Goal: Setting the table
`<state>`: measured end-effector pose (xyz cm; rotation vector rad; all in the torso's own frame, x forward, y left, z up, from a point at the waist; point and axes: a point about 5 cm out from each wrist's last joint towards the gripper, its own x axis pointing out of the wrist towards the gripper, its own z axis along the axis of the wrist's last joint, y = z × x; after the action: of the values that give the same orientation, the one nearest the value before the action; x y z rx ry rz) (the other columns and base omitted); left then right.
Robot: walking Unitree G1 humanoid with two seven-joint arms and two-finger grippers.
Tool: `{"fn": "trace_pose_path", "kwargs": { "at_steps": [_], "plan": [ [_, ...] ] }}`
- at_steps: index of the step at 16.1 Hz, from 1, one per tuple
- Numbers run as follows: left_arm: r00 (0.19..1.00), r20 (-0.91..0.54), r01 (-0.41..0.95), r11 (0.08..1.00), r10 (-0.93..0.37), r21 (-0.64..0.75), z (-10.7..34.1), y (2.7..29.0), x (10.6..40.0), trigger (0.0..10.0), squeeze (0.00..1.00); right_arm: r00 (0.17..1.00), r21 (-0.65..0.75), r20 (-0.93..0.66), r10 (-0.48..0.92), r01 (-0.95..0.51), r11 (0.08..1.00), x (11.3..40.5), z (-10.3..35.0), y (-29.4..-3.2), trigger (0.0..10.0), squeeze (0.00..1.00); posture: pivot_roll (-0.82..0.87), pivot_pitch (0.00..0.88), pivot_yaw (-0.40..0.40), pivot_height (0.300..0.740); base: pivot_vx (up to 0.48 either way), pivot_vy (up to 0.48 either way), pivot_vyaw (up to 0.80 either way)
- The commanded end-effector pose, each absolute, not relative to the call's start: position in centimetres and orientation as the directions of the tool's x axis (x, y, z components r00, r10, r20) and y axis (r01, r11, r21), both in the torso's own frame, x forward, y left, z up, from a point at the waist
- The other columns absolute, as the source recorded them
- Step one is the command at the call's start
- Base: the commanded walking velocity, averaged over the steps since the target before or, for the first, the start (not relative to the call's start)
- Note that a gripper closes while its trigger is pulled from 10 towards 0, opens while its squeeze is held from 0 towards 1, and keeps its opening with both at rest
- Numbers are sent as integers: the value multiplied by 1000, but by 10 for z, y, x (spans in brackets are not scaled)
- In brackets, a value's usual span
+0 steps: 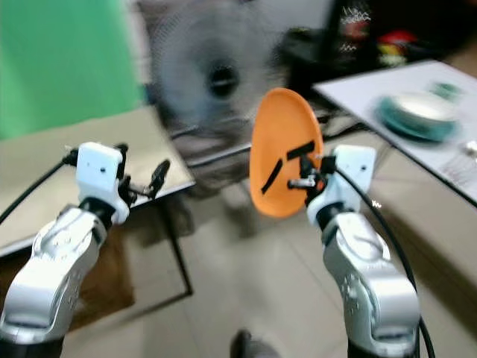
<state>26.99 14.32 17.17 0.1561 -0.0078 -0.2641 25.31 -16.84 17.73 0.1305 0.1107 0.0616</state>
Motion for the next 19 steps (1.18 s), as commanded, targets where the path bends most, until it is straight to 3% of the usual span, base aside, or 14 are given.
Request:
{"fn": "trace_pose_path", "kwargs": {
  "at_steps": [1, 4, 6, 9, 13, 19],
  "plan": [
    [974, 10, 224, 963, -228, 152, 176, 149, 271, 10000, 0, 996, 123, -42, 82, -76, 989, 256, 193, -166, 10000, 0, 107, 0, -28, 740, 0, 0, -800],
    [971, -12, 238, 960, -239, 145, 173, 147, 271, 10000, 0, 996, 119, -48, 79, -73, 990, 256, 193, -167, 10000, 0, 102, 0, -27, 740, 0, -320, -792],
    [971, -25, 241, 961, -240, 138, 170, 147, 271, 10000, 0, 996, 120, -52, 72, -65, 991, 255, 193, -167, 10000, 0, 98, 0, -24, 740, 0, 480, -794],
    [971, -18, 240, 955, -240, 175, 171, 149, 272, 10000, 0, 996, 125, -56, 64, -57, 991, 254, 193, -167, 10000, 0, 95, 0, -17, 740, 0, -160, -788],
    [966, -28, 258, 954, -257, 154, 171, 147, 274, 10000, 0, 997, 137, -61, 41, -32, 990, 252, 191, -168, 10000, 0, 87, 0, -3, 740, 0, 479, -794],
    [969, -24, 248, 959, -247, 135, 170, 147, 273, 10000, 0, 997, 146, -71, 22, -12, 989, 250, 190, -170, 10000, 0, 84, 0, -1, 740, 0, 0, -796]
  ]
}}
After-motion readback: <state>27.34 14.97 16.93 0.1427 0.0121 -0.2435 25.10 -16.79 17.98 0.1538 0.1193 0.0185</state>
